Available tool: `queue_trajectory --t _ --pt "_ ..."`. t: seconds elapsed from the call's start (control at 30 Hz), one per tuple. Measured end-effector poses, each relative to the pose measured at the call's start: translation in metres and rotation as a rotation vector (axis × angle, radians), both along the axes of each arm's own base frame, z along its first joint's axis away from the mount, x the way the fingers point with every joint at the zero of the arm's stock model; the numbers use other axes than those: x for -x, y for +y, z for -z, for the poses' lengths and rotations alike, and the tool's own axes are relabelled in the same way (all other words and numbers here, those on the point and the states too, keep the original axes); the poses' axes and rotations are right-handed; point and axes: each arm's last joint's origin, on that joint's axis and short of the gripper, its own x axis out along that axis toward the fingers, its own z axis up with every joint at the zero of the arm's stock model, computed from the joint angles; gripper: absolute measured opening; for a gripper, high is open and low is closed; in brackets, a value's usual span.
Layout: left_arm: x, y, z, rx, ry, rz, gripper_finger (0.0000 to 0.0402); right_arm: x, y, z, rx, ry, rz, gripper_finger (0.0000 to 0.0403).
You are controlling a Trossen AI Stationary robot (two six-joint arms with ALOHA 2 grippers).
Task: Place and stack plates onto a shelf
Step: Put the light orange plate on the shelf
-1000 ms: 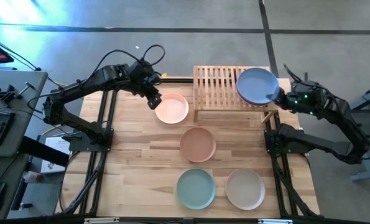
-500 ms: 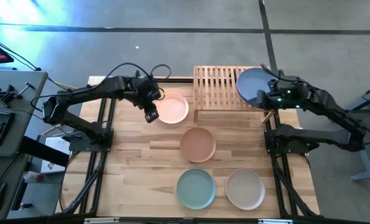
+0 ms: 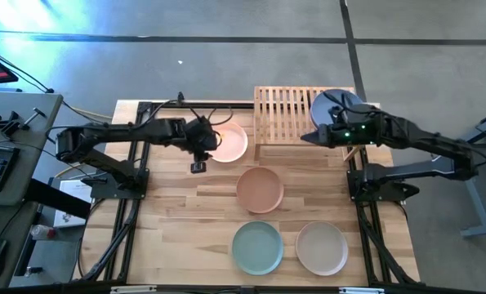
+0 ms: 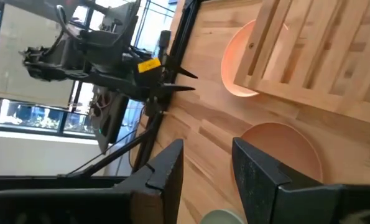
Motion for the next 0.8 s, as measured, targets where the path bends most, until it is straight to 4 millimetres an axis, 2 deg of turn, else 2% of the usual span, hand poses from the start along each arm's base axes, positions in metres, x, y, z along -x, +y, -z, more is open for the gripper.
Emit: queue_trajectory --t 0.27,0.8 --pt "-0.002 -0.002 0.023 -0.07 -0.053 0.087 0.0103 -0.013 0.006 0.006 0.006 0.037 -0.021 0.0119" --pt "-0.025 0.005 0.083 -0.067 0.109 0.125 0.0103 -0.016 0.008 0.004 0.023 0.016 -0.013 0.0119"
